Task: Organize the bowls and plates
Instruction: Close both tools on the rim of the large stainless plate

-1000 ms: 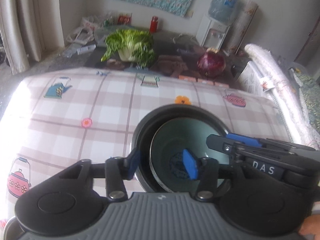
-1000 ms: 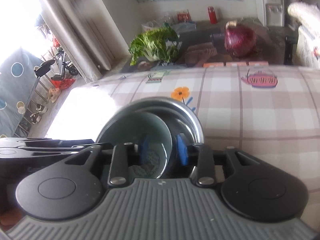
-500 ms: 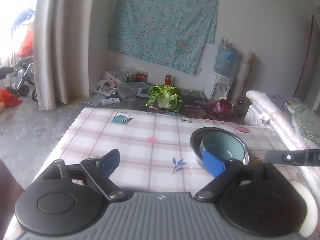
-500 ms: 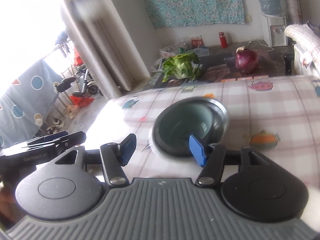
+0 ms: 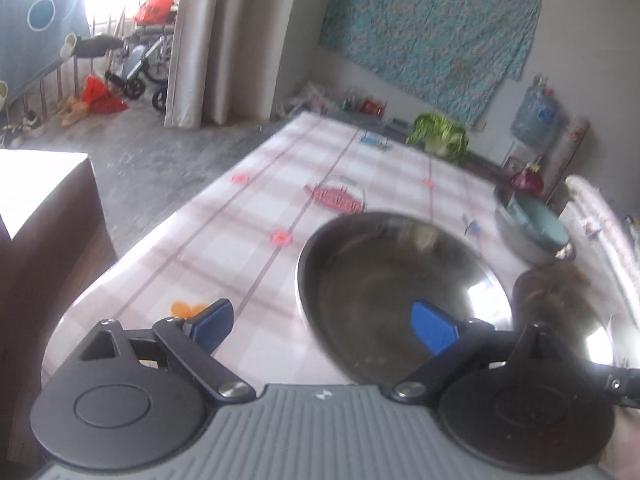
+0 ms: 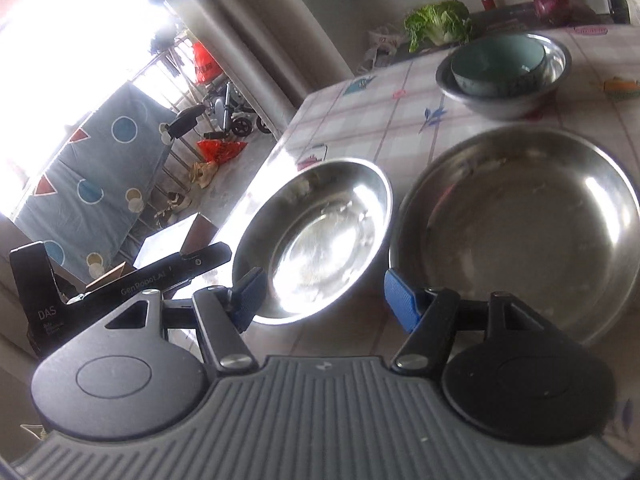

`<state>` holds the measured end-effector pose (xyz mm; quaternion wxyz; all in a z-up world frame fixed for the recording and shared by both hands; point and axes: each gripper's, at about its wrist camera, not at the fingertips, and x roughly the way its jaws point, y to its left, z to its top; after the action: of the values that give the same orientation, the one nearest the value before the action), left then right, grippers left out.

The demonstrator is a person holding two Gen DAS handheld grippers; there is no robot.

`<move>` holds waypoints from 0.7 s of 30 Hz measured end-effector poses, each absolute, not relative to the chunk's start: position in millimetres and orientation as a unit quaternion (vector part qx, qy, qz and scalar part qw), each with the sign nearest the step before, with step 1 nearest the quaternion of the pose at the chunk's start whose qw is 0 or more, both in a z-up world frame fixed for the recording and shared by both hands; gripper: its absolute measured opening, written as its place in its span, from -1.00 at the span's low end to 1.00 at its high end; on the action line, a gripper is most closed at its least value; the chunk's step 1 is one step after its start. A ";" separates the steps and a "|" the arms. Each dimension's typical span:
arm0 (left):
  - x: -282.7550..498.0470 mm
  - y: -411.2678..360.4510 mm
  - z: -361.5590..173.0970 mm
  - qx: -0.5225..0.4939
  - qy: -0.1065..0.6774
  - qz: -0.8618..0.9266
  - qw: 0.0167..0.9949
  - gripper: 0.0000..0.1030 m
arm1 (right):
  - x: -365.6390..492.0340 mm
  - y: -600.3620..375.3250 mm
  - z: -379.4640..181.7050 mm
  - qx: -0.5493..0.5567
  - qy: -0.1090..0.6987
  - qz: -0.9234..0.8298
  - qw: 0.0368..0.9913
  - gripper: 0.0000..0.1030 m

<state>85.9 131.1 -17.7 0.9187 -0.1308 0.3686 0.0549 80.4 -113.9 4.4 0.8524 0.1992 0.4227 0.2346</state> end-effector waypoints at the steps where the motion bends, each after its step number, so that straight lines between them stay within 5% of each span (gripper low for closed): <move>1: 86.8 131.6 -22.7 -0.129 0.380 0.052 0.914 0.79 | 76.0 -108.8 -2.3 0.202 0.429 0.228 0.851 0.26; 14: 103.6 124.7 -45.1 -0.111 0.416 0.050 0.901 0.05 | 88.2 -74.0 -31.9 0.221 0.443 0.166 0.853 0.23; 21: 102.7 116.2 -45.4 -0.072 0.421 0.058 0.902 -0.28 | 95.8 -46.1 -30.0 0.115 0.417 0.126 0.893 -0.18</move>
<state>102.7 116.2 -45.4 0.9025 -0.0722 0.4206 0.0585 95.8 -46.1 -30.0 0.8929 0.1146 0.4168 0.1259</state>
